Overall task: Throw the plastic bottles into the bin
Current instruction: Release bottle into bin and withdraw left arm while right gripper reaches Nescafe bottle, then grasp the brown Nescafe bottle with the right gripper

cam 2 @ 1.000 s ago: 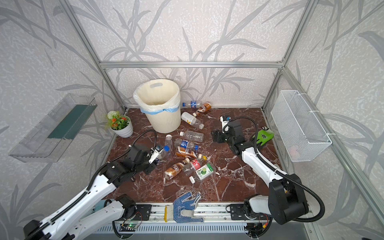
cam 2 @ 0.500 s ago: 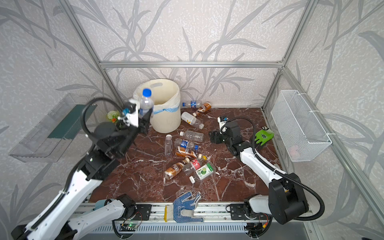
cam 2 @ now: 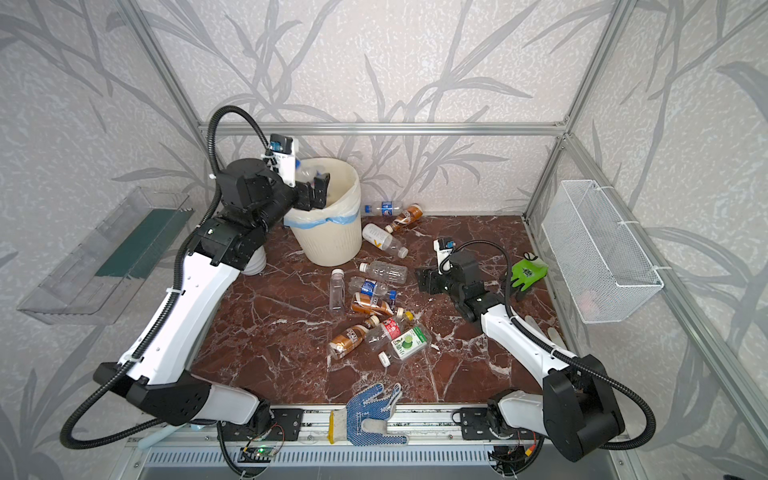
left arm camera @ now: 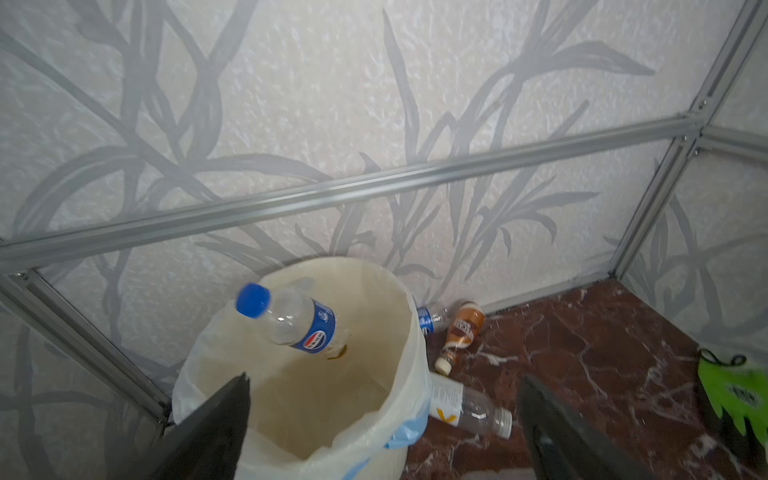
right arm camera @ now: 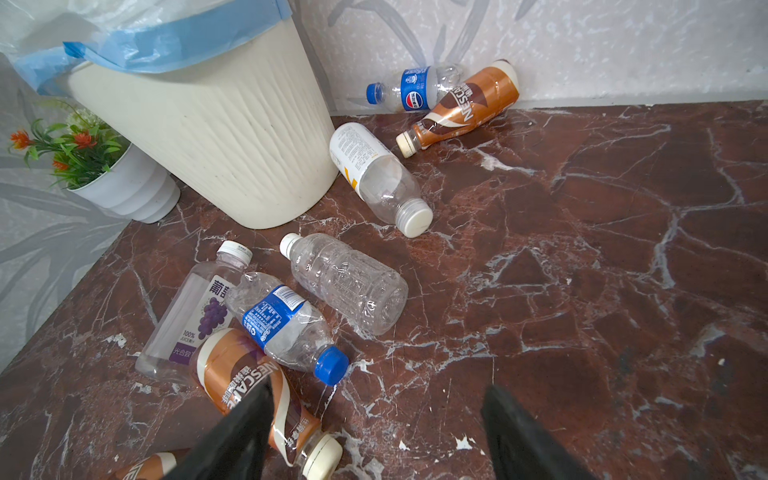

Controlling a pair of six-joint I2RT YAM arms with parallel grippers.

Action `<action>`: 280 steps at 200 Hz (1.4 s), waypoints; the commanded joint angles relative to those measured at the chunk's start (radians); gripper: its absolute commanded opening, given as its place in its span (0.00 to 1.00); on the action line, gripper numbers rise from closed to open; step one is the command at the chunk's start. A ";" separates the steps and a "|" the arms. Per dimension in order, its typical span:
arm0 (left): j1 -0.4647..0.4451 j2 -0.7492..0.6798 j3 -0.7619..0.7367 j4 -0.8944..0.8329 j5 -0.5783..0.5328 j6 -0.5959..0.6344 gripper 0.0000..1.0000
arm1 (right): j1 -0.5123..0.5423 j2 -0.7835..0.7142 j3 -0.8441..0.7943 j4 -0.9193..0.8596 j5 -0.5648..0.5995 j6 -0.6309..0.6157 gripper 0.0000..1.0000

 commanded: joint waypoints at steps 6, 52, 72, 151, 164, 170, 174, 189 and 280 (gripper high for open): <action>0.014 -0.182 -0.091 -0.093 -0.050 0.043 0.99 | 0.005 0.023 0.013 0.043 -0.012 0.015 0.80; 0.061 -0.465 -0.482 -0.033 -0.215 -0.054 0.99 | 0.037 0.113 0.054 0.043 -0.029 0.018 0.80; 0.069 -0.540 -0.650 -0.016 -0.234 -0.127 0.99 | 0.054 0.170 0.135 -0.091 -0.046 -0.045 0.79; 0.081 -0.571 -0.892 0.002 -0.203 -0.312 0.98 | 0.287 0.341 0.382 -0.463 -0.027 -0.453 0.79; 0.087 -0.553 -0.894 -0.003 -0.149 -0.288 0.99 | 0.320 0.377 0.410 -0.472 -0.015 -0.483 0.77; 0.090 -0.545 -0.899 -0.005 -0.100 -0.265 0.99 | 0.333 0.395 0.425 -0.477 -0.017 -0.495 0.75; 0.092 -0.538 -0.903 -0.005 -0.069 -0.245 0.99 | 0.343 0.407 0.434 -0.482 -0.017 -0.502 0.74; 0.091 -0.524 -0.925 -0.010 0.028 -0.214 0.99 | 0.376 0.467 0.474 -0.503 0.002 -0.537 0.72; 0.091 -0.513 -0.969 0.038 0.082 -0.209 0.98 | 0.468 0.746 0.686 -0.573 0.228 -0.580 0.65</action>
